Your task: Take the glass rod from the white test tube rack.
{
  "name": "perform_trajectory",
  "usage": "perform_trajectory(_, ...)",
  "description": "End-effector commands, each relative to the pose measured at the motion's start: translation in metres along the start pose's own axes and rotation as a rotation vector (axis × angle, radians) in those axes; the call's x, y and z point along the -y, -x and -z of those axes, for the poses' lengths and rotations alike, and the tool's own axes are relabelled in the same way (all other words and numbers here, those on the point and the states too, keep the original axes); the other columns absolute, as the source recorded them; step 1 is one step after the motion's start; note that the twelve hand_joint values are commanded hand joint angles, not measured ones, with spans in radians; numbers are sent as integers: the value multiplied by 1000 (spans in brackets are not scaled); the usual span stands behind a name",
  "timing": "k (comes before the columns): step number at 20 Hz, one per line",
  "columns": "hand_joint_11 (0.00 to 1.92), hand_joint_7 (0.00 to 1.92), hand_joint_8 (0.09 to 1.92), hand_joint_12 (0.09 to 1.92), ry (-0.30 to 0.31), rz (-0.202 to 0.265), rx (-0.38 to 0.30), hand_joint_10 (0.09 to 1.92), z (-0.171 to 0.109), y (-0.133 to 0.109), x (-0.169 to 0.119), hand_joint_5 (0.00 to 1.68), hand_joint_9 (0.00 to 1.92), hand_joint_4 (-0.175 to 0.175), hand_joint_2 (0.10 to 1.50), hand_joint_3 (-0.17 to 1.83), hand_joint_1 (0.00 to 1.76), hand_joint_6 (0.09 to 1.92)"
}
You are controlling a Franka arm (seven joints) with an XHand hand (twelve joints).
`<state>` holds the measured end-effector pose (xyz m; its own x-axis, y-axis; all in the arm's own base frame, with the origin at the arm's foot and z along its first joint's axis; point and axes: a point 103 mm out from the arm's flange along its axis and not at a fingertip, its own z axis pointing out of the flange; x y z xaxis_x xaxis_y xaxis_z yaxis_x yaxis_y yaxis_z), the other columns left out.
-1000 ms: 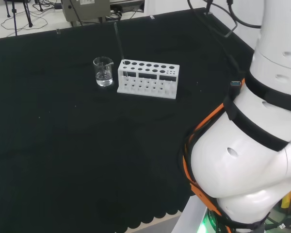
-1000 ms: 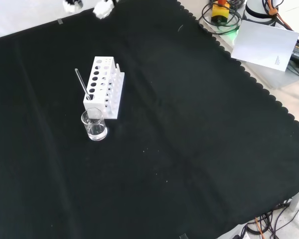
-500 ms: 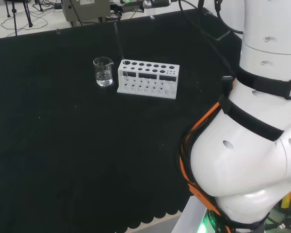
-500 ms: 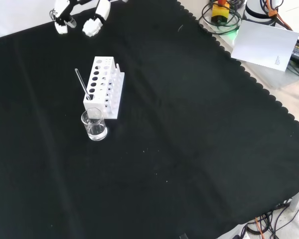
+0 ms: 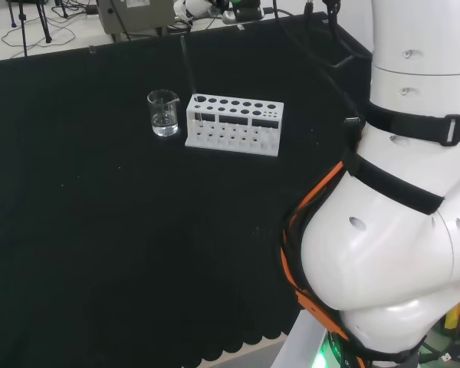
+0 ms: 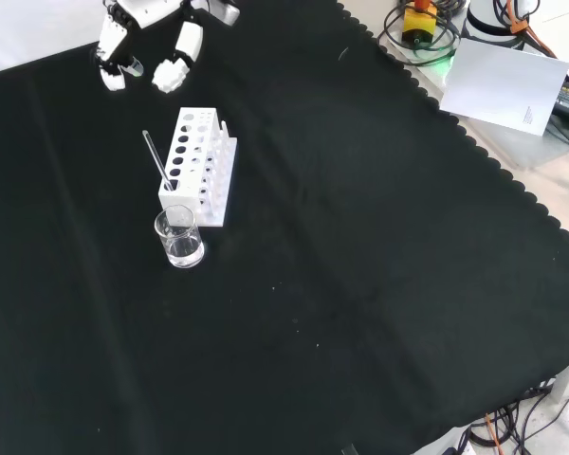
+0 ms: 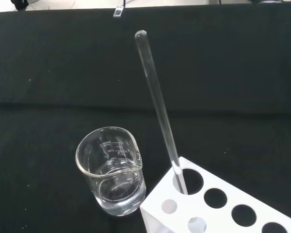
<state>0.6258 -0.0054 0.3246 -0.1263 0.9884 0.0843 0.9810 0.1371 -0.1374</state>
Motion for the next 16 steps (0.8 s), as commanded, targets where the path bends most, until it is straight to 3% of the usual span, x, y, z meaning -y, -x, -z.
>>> perform_trajectory(1, 849, 679, 1057, 1327, -18, 17, 11, 997, -7, -11, -10, 289, 1022, -175, 977, 462, 579, 841)
perform_trajectory(16, 918, 769, 1078, 1334, -44, 60, 9, 1063, -39, -16, -30, 350, 1120, -175, 983, 468, 588, 858)
